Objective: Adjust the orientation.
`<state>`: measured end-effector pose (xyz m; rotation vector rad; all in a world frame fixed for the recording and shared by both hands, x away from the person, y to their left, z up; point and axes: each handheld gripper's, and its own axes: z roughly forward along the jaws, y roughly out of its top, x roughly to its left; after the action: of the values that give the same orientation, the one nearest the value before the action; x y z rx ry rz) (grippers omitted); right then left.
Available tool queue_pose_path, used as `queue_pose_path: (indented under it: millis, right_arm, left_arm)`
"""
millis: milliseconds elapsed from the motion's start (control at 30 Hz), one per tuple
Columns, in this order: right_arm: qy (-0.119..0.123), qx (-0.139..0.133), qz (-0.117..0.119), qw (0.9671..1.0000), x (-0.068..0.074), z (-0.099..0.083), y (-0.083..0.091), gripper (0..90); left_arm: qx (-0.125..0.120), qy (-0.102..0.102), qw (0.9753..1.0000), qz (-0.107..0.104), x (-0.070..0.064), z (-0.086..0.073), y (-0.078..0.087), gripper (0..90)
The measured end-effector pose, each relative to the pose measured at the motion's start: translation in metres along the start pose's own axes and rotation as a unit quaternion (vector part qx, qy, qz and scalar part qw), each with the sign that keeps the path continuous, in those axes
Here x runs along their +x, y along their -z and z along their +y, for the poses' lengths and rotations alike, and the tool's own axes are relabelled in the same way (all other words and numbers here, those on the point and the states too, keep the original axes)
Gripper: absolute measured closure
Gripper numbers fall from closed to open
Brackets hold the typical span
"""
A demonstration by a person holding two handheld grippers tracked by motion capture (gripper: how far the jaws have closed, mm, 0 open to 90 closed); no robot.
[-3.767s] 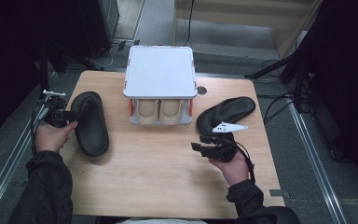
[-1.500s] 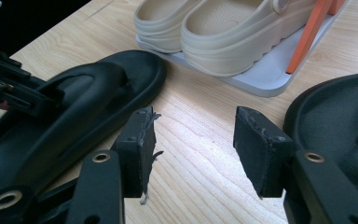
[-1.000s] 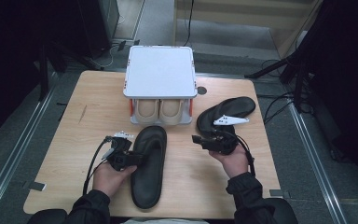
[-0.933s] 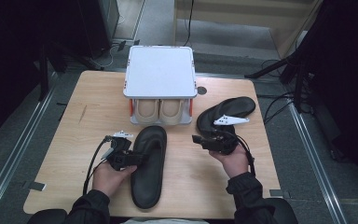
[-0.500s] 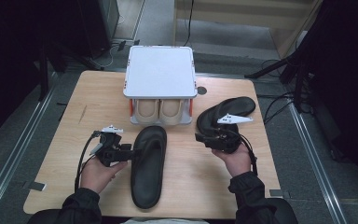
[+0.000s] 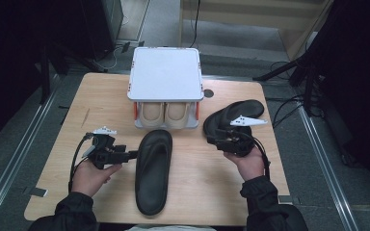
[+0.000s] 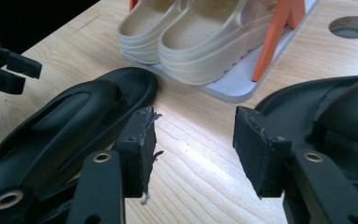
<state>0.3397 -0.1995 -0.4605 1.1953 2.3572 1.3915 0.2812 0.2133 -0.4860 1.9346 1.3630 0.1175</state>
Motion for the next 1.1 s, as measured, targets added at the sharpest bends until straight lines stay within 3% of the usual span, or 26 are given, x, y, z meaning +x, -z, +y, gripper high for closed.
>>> queue_pose_path:
  millis: [133, 367, 633, 1033, 1100]
  right_arm:
    - [-0.001, -0.005, -0.006, 1.0, -0.006, 0.002, 0.005, 49.9]
    - [-0.002, -0.006, -0.023, 0.9997, -0.022, 0.006, 0.012, 50.6]
    - [-0.006, -0.005, -0.045, 0.9989, -0.042, 0.008, 0.015, 52.3]
    - [-0.034, -0.006, -0.082, 0.996, -0.087, 0.006, 0.02, 65.0]
    - [-0.028, -0.004, -0.088, 0.9957, -0.093, 0.007, 0.02, 68.0]
  left_arm:
    - [0.002, -0.007, 1.0, 0.0, 0.004, -0.002, 0.003, 39.4]
    - [0.005, 0.005, 0.9999, 0.008, 0.017, -0.003, 0.008, 38.9]
    - [0.0, -0.001, 1.0, 0.008, 0.019, -0.003, 0.01, 39.0]
    - [-0.001, 0.001, 0.9999, 0.012, 0.02, -0.004, 0.01, 38.9]
    - [0.0, 0.0, 0.9999, 0.011, 0.02, -0.004, 0.01, 38.9]
